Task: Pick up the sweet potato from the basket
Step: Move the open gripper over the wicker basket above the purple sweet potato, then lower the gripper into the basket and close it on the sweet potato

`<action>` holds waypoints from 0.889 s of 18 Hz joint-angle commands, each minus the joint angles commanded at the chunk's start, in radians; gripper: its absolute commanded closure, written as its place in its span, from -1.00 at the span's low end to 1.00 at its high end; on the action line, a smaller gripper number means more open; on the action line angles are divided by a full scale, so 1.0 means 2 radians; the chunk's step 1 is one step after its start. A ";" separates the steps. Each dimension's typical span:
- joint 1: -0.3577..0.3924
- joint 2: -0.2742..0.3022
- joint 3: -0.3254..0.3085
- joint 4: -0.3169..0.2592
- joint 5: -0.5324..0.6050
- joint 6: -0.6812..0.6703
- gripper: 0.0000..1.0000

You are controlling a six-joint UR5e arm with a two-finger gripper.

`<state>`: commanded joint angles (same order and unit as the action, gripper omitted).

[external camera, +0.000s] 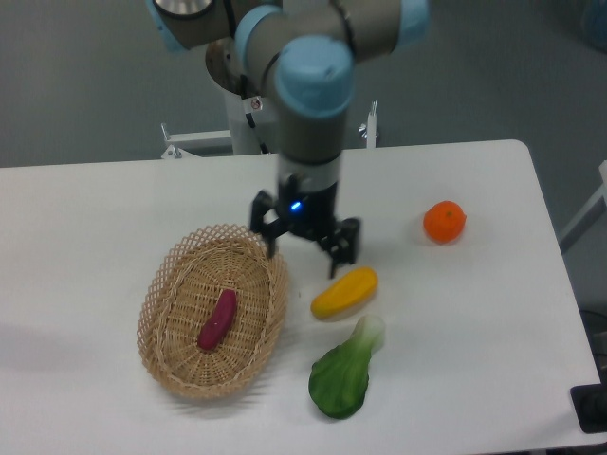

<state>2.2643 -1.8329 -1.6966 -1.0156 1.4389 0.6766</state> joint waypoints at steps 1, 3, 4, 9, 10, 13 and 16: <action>-0.010 -0.008 -0.006 0.008 0.001 -0.001 -1.00; -0.026 -0.024 -0.021 0.049 0.009 -0.001 -1.00; -0.034 -0.030 -0.027 0.068 0.010 -0.001 -1.00; -0.063 -0.071 -0.042 0.104 0.034 0.003 -1.00; -0.068 -0.076 -0.042 0.104 0.037 0.005 -1.00; -0.076 -0.091 -0.043 0.104 0.038 0.003 -1.00; -0.079 -0.094 -0.047 0.106 0.038 0.004 -1.00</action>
<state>2.1062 -2.0218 -1.7902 -0.8038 1.5156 0.6842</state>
